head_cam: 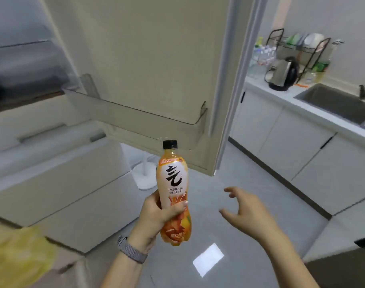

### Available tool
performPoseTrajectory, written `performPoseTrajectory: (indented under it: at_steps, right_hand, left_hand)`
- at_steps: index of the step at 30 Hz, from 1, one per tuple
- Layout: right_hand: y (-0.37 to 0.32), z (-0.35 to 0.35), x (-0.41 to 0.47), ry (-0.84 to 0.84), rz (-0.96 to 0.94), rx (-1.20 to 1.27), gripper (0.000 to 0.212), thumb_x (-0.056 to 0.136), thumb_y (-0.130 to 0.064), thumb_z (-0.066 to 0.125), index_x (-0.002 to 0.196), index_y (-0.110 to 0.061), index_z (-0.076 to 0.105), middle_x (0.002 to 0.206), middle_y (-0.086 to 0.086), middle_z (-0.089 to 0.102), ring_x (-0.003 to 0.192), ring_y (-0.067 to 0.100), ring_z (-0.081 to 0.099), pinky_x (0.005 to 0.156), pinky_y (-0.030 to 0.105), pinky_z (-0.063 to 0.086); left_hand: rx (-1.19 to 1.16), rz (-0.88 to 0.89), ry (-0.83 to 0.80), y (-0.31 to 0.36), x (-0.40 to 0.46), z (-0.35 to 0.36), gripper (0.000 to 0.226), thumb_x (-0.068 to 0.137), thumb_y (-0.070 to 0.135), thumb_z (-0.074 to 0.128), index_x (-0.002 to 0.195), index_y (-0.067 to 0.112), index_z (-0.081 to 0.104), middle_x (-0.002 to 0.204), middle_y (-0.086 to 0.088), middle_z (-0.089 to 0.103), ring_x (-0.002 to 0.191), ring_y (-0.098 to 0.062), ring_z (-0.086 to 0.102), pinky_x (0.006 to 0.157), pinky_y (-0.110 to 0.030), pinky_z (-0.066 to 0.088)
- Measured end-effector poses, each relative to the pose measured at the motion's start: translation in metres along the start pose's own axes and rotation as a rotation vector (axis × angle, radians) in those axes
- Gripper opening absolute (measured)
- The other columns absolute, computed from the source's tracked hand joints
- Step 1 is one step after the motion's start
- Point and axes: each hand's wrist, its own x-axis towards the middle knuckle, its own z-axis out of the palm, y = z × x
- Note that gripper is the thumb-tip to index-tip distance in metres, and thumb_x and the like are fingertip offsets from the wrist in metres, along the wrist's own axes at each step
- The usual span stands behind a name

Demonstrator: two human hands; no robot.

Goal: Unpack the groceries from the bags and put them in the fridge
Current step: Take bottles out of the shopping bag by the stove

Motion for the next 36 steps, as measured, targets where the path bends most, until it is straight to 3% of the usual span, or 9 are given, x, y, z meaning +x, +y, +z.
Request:
performPoseTrajectory:
  at_steps: [10, 19, 27, 36]
  right_hand:
    - [-0.118, 0.041, 0.069, -0.252, -0.511, -0.066, 0.059, 0.084, -0.052, 0.060, 0.137, -0.034, 0.040, 0.128, -0.012, 0.055, 0.115, 0.009, 0.054, 0.088, 0.026, 0.047]
    - [-0.252, 0.089, 0.102, -0.361, -0.768, -0.042, 0.058, 0.085, -0.048, 0.061, 0.138, -0.035, 0.040, 0.130, -0.013, 0.055, 0.116, 0.007, 0.053, 0.086, 0.023, 0.044]
    - [-0.361, 0.139, 0.142, -0.386, -0.794, -0.004, 0.054, 0.085, -0.046, 0.062, 0.135, -0.036, 0.042, 0.127, -0.012, 0.055, 0.110, 0.007, 0.054, 0.089, 0.030, 0.050]
    - [-0.447, 0.169, 0.218, -0.324, -0.790, -0.014, 0.054, 0.086, -0.045, 0.062, 0.135, -0.033, 0.043, 0.130, -0.013, 0.051, 0.113, 0.007, 0.052, 0.090, 0.030, 0.049]
  left_hand:
    - [-0.209, 0.112, 0.525, 0.012, -0.037, -0.074, 0.057, 0.038, 0.034, 0.082, 0.088, 0.009, 0.067, 0.074, -0.003, 0.074, 0.069, -0.016, 0.070, 0.058, -0.025, 0.054]
    - [-0.296, 0.173, 0.787, 0.011, -0.066, -0.170, 0.058, 0.039, 0.032, 0.083, 0.091, 0.009, 0.068, 0.079, -0.006, 0.075, 0.073, -0.019, 0.071, 0.061, -0.028, 0.056]
    - [-0.309, 0.188, 0.800, 0.020, -0.046, -0.288, 0.061, 0.046, 0.033, 0.083, 0.097, 0.005, 0.068, 0.083, -0.011, 0.073, 0.077, -0.025, 0.070, 0.065, -0.033, 0.055]
    - [-0.240, 0.150, 0.719, 0.041, 0.024, -0.379, 0.061, 0.048, 0.035, 0.084, 0.100, 0.009, 0.067, 0.085, -0.005, 0.075, 0.080, -0.020, 0.072, 0.067, -0.029, 0.055]
